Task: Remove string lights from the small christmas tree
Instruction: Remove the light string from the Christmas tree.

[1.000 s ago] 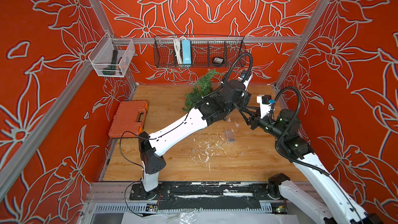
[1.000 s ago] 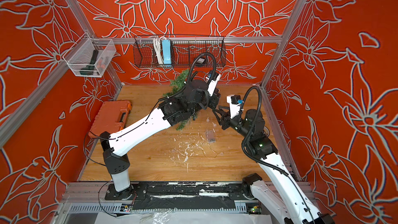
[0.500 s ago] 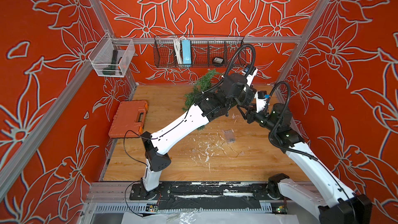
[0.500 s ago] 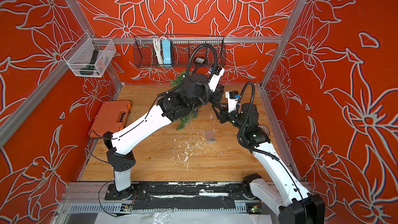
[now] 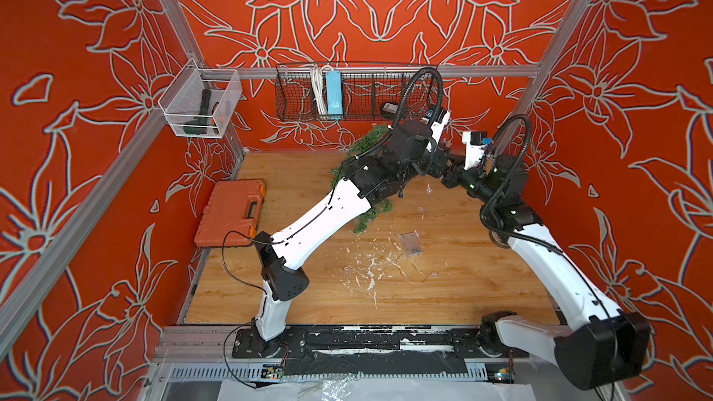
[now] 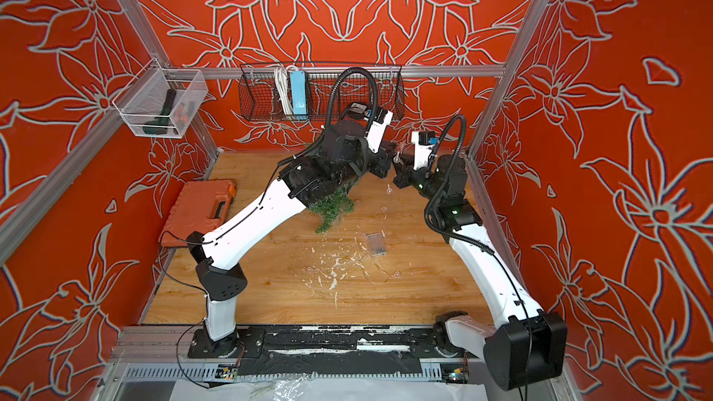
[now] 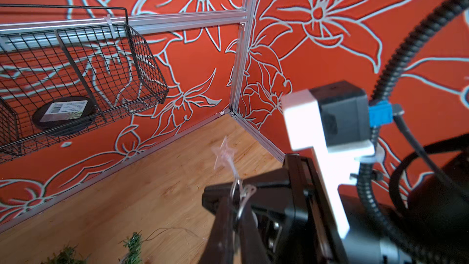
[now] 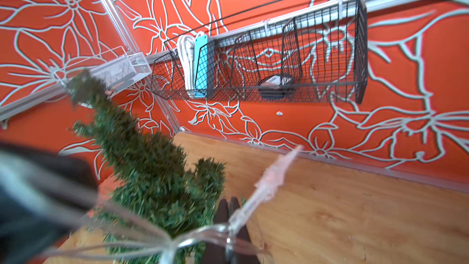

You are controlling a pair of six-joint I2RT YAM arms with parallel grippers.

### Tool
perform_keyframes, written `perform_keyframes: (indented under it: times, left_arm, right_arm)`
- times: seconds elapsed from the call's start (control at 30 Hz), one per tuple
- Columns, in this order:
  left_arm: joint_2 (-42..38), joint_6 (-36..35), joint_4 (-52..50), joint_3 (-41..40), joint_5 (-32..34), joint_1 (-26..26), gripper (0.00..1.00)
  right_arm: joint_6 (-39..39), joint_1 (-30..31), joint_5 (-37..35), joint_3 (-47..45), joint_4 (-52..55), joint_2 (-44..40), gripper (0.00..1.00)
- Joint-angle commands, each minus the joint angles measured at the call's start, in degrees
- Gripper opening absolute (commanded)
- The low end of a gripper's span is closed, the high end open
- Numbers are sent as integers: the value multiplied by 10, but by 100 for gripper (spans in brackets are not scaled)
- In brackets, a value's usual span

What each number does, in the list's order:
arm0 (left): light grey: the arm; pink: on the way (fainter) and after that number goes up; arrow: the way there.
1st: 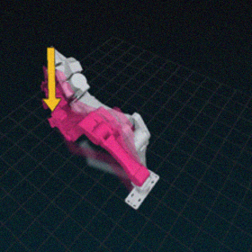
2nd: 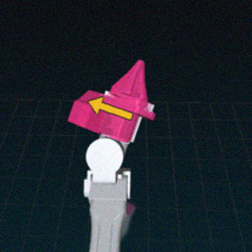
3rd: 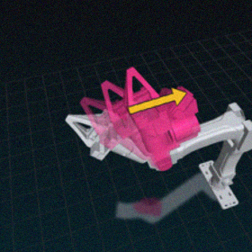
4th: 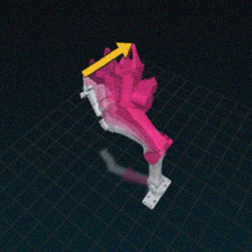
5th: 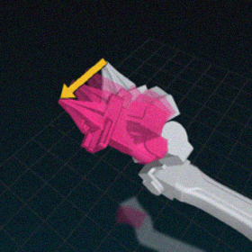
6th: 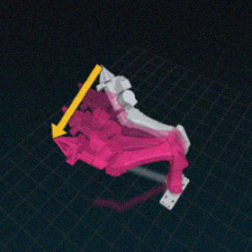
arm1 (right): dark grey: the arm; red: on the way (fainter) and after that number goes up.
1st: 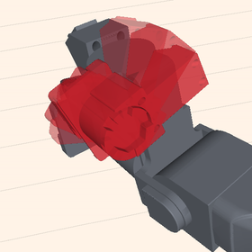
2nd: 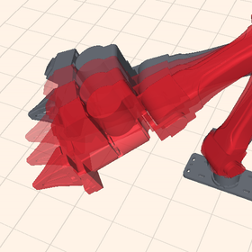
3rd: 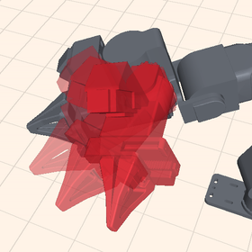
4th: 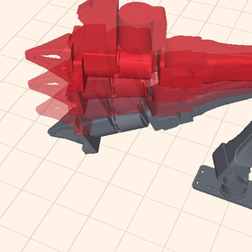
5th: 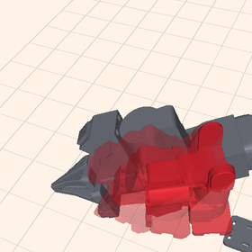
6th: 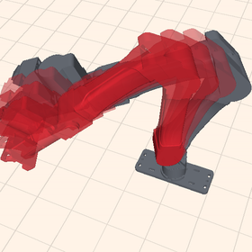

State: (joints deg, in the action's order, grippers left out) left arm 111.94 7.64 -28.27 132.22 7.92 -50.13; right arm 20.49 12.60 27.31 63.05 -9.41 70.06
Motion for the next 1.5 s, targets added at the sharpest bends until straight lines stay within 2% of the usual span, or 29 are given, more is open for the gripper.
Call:
perform_keyframes:
  times: [0.0,0.17,0.37,0.57,0.7,0.83,1.0,1.17,1.47]
  left_arm:
    - [6,10,1,12,-13,11,15]
    - [-10,32,13,-10,-28,32,17]
    - [-56,39,48,-81,-20,40,34]
    - [-105,51,83,-155,-8,46,41]
    - [-137,54,96,-182,-2,46,53]
    - [-168,56,115,-210,-1,46,59]
    - [-195,60,126,-243,4,46,60]
    - [-210,55,128,-266,19,46,61]
    - [-238,49,135,-299,34,51,65]
  right_arm:
    - [14,-7,19,53,-26,38,0]
    - [37,-7,50,128,-43,113,0]
    - [76,-3,91,213,-75,190,0]
    - [111,9,107,304,-97,266,0]
    - [121,21,114,364,-96,307,0]
    - [125,29,116,426,-88,343,0]
    - [126,30,121,531,-55,402,0]
    - [98,29,110,596,-3,438,0]
    - [69,-16,84,597,29,423,0]
